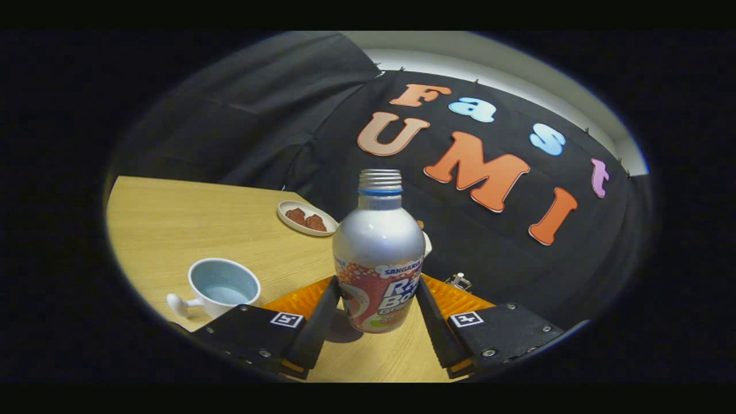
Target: Take the bottle from table, then pour the juice into the cup, finally place the bottle on the coaster
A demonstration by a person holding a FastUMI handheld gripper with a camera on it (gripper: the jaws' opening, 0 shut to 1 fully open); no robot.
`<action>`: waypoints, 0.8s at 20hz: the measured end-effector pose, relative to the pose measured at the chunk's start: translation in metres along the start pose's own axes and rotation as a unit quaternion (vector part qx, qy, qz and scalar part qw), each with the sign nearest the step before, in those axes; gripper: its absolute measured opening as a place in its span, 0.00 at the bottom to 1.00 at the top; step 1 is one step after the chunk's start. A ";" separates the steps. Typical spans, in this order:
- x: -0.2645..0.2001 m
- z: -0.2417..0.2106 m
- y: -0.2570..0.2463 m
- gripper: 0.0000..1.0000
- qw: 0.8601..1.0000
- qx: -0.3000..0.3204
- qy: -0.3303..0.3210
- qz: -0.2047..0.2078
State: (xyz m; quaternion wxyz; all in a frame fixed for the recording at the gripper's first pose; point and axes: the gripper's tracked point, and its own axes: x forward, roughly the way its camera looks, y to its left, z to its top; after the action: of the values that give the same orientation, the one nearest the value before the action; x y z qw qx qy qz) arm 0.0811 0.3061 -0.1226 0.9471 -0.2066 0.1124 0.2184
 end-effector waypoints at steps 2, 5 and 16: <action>0.006 -0.003 0.002 0.78 0.999 0.053 0.003 0.009; 0.013 -0.012 0.002 0.78 0.992 0.124 0.015 0.019; 0.044 -0.071 0.010 0.78 0.979 0.194 0.062 0.020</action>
State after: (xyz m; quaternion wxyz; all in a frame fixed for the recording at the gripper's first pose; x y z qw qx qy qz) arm 0.1069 0.2994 -0.2022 0.9557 -0.0299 0.2151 0.1986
